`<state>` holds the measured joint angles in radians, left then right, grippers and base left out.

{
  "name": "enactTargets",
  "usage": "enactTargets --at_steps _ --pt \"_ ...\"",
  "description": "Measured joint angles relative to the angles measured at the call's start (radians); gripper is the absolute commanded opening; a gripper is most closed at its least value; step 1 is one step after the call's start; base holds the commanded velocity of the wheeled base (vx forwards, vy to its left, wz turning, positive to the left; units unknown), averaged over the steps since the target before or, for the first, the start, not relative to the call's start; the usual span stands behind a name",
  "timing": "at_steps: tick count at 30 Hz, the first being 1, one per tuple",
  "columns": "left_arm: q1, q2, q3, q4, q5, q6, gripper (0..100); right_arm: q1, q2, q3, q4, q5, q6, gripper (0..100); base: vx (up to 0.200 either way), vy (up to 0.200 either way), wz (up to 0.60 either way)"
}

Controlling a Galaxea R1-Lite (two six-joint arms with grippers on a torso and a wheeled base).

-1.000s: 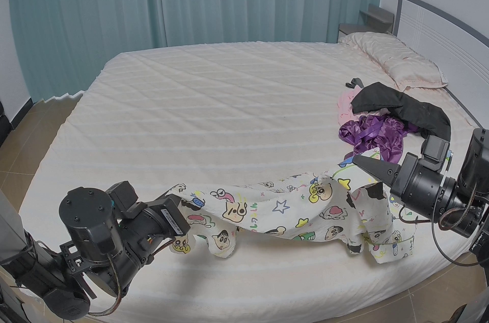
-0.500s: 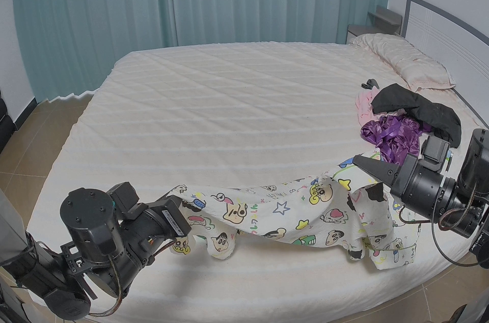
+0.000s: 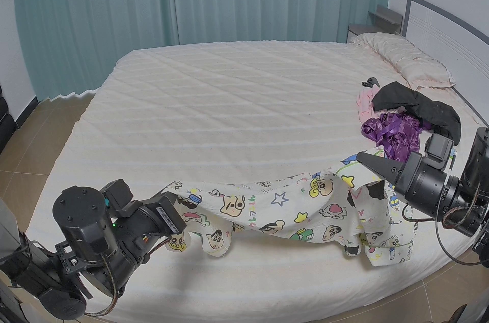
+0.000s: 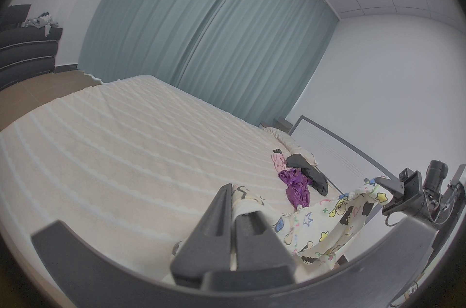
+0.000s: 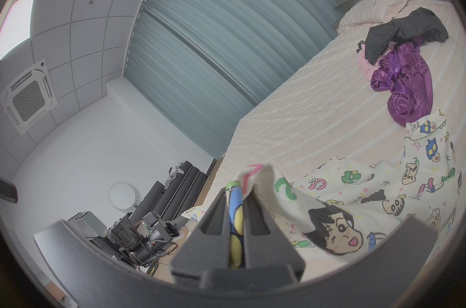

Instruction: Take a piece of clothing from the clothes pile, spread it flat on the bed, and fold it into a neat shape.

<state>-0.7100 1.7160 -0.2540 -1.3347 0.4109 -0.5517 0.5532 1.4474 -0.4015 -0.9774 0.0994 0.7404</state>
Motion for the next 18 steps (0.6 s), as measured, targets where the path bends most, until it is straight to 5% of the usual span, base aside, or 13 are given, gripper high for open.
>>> enactTargets --at_steps 5,12,18 --pt "-0.003 -0.037 0.004 0.001 0.026 0.002 0 0.0 -0.048 0.013 0.004 0.001 -0.003 0 -0.2 0.0 0.0" --pt "-0.02 -0.117 0.014 0.003 0.03 0.024 0 0.002 -0.159 0.022 0.006 0.02 -0.01 0 0.0 0.0 0.0" --pt "-0.028 -0.213 0.009 0.003 0.031 0.106 0 0.004 -0.283 0.024 0.01 0.119 -0.034 0 0.0 0.0 0.0"
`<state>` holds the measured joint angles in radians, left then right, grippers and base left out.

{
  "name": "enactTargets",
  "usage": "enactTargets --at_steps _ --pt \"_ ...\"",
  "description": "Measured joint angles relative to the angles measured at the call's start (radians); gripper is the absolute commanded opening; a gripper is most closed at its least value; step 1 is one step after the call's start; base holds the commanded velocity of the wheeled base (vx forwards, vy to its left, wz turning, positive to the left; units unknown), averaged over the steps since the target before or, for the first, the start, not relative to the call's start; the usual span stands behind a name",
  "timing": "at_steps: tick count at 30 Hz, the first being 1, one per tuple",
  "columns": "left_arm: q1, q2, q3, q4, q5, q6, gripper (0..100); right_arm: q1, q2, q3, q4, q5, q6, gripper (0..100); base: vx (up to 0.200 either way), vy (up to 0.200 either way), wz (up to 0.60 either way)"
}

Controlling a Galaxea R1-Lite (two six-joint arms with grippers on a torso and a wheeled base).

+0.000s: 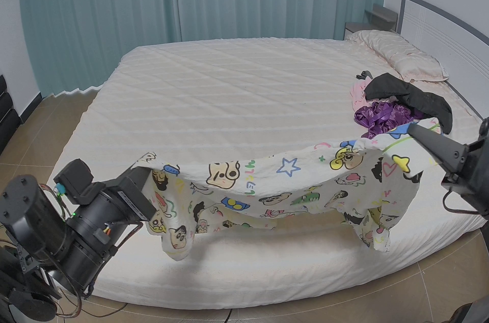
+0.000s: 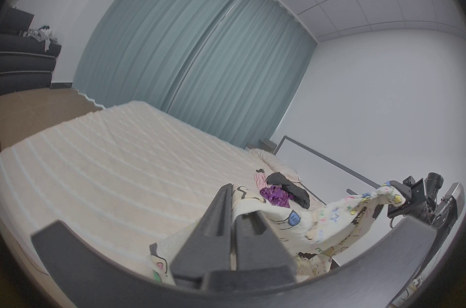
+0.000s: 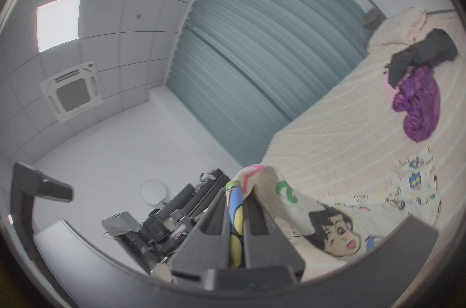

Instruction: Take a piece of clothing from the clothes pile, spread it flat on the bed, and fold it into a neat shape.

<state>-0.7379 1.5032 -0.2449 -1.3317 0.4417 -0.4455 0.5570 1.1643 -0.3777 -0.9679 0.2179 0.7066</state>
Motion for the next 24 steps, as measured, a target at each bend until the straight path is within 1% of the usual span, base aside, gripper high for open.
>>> enactTargets --at_steps 1,4,7,11,15,21,24 --pt "0.0 -0.013 -0.001 0.0 0.0 0.012 0 0.0 -0.016 0.0 0.001 0.02 -0.003 0 0.0 0.0 0.0" --pt "-0.003 -0.061 -0.006 0.0 0.0 0.059 0 0.001 -0.093 0.001 0.002 0.111 -0.017 0 0.0 0.0 0.0" --pt "-0.013 -0.112 -0.015 0.001 0.001 0.104 0 0.0 -0.156 -0.004 0.004 0.159 -0.023 0 0.0 0.0 0.0" --pt "-0.037 -0.171 -0.037 0.007 0.004 0.161 0 -0.001 -0.21 -0.03 0.004 0.174 -0.025 0 0.0 0.0 0.0" --pt "-0.049 -0.208 -0.053 0.015 0.025 0.212 0 -0.008 -0.238 -0.061 0.006 0.178 -0.024 0 0.0 0.0 0.0" --pt "-0.047 -0.219 -0.087 0.02 0.038 0.226 0 -0.08 -0.221 -0.107 0.027 0.2 -0.017 0 0.0 0.0 0.0" --pt "-0.02 -0.19 -0.103 0.02 0.039 0.226 0 -0.125 -0.175 -0.122 0.032 0.209 -0.017 0 0.0 0.0 0.0"
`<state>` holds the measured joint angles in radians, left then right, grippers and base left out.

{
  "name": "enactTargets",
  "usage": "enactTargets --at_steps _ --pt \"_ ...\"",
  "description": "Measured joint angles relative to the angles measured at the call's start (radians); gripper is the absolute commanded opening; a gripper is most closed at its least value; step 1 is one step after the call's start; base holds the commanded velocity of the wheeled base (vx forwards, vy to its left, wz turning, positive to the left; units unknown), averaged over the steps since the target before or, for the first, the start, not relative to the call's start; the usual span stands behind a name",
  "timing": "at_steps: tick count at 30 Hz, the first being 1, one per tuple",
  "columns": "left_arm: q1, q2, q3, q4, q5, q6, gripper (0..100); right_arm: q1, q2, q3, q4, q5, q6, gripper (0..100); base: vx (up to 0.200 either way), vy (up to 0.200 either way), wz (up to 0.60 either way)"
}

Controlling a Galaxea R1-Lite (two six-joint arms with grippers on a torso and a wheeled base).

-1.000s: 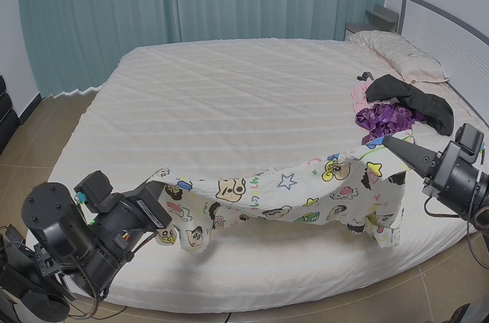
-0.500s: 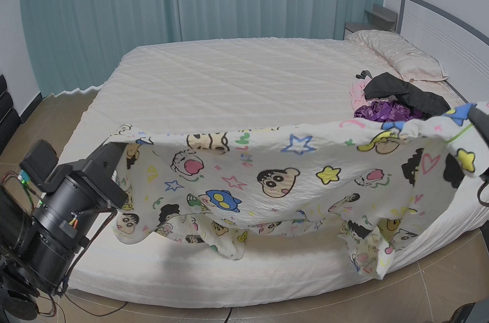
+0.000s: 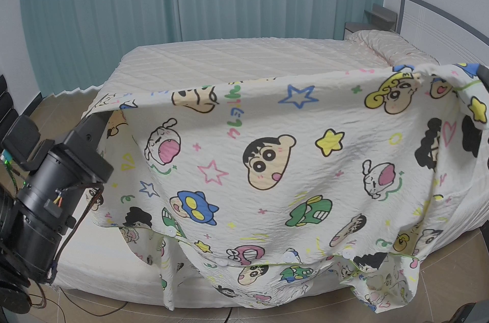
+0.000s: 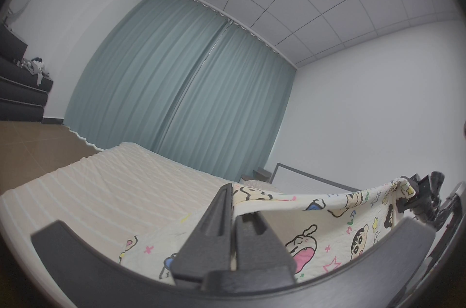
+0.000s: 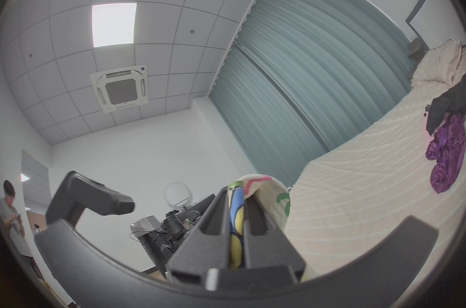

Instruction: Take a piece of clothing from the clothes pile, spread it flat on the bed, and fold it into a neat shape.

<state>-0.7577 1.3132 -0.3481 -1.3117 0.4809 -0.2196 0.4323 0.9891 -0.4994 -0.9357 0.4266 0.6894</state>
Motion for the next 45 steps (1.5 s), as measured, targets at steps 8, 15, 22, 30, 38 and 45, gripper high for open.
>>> enactTargets --at_steps 8,15,22,30,38,45 --pt "0.107 0.153 -0.106 0.0 -0.002 -0.047 0 -0.107 0.19 -0.087 0.0 0.0 -0.009 0 0.075 0.0 0.0" --pt "0.169 0.318 -0.234 0.001 -0.004 -0.078 0 -0.182 0.371 -0.186 -0.03 -0.018 -0.016 0 0.2 0.0 0.0" --pt "0.215 0.474 -0.36 0.002 -0.005 -0.085 0 -0.208 0.525 -0.237 -0.09 -0.065 -0.029 0 0.2 0.0 0.0" --pt "0.254 0.634 -0.453 0.003 -0.004 -0.085 0 -0.209 0.669 -0.279 -0.143 -0.124 -0.036 0 0.15 0.0 0.0" --pt "0.277 0.819 -0.522 0.003 -0.006 -0.085 0 -0.206 0.811 -0.307 -0.173 -0.176 -0.039 0 0.0 0.0 0.0" --pt "0.3 0.971 -0.619 0.006 -0.007 -0.084 0 -0.206 0.971 -0.371 -0.223 -0.251 -0.039 0 0.0 0.0 0.0"
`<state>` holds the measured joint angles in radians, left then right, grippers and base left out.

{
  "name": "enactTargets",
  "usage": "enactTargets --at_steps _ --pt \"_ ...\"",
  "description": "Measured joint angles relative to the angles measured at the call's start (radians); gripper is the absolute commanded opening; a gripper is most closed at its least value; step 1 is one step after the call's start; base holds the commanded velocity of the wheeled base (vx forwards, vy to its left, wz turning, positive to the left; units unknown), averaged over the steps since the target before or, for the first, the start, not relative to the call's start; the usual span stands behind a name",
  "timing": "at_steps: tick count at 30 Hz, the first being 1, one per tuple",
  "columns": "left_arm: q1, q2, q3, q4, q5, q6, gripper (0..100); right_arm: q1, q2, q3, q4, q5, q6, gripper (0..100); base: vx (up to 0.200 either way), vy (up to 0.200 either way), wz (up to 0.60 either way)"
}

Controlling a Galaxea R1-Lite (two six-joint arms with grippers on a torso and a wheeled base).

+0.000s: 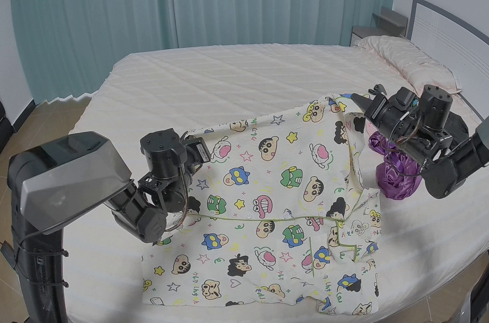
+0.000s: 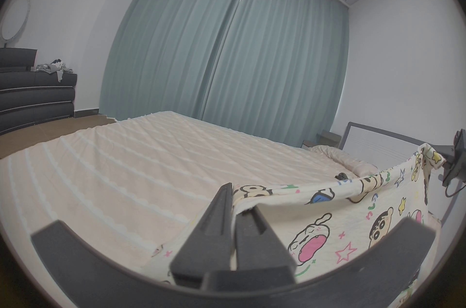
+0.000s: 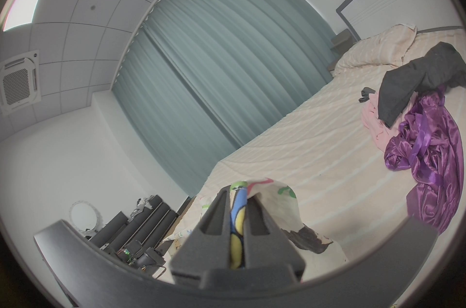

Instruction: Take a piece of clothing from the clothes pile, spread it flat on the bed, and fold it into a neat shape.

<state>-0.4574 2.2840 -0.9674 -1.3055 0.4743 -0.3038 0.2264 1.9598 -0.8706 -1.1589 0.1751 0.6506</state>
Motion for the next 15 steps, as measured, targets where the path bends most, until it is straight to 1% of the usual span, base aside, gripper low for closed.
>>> enactTargets --at_steps 2,3,12,13,15 --pt "0.007 0.03 -0.031 0.005 0.0 0.0 0 0.0 0.035 -0.027 -0.003 -0.021 0.002 0 0.0 0.0 0.0" --pt "0.012 0.047 -0.051 0.017 0.0 -0.002 100 0.0 0.056 -0.043 -0.003 -0.03 0.003 100 0.0 0.0 0.0" --pt "0.047 0.195 -0.285 0.107 0.002 -0.012 100 0.004 0.244 -0.199 0.003 -0.087 0.028 100 0.0 0.0 0.0" --pt "0.052 0.214 -0.308 0.117 0.003 -0.013 100 0.004 0.267 -0.222 0.003 -0.099 0.034 100 0.0 0.0 0.0" --pt "0.063 0.244 -0.343 0.13 0.004 -0.014 100 0.004 0.309 -0.262 0.004 -0.145 0.056 100 0.0 0.0 0.0"
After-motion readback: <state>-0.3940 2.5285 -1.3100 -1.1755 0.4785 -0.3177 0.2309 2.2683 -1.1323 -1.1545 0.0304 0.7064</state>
